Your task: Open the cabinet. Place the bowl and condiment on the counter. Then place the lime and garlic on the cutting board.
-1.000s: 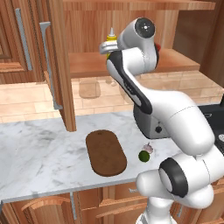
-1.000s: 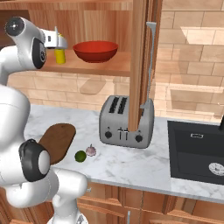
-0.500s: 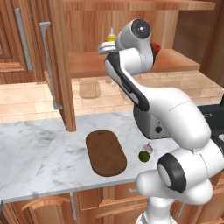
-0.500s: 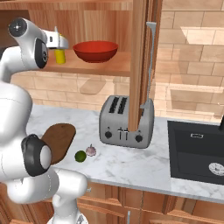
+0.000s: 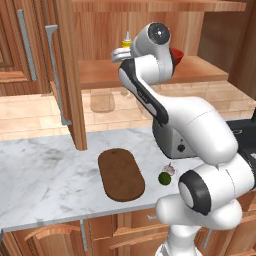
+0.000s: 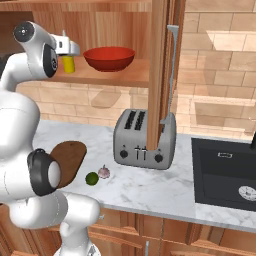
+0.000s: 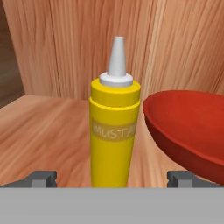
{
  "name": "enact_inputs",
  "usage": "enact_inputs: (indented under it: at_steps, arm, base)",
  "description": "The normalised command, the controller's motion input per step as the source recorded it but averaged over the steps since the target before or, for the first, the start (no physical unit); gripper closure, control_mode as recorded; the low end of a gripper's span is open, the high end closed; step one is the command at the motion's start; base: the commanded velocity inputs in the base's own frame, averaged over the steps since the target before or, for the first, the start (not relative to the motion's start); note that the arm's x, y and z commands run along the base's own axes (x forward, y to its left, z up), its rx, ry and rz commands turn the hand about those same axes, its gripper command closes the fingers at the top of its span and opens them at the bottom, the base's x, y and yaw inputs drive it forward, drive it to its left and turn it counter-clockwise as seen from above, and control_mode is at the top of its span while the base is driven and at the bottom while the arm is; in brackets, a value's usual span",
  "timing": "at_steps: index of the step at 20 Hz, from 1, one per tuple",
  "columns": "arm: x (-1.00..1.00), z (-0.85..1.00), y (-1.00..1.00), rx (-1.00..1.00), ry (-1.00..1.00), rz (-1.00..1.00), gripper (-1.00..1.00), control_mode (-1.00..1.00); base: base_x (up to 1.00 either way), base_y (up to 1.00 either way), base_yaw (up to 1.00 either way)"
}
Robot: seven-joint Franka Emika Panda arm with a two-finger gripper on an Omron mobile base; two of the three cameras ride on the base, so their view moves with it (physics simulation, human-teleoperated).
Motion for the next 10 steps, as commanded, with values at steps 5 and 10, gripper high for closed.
enact_inputs:
  at_steps: [5,10]
  arm:
    - [0.14,0.0,0.0,0.0,0.0,0.0,-1.0,-1.0]
    - [0.18,-0.01,0.02,-0.01,0.0,0.0,-1.0,-1.0]
  base:
    - [0.0,0.0,0.0]
    - [0.0,0.0,0.0]
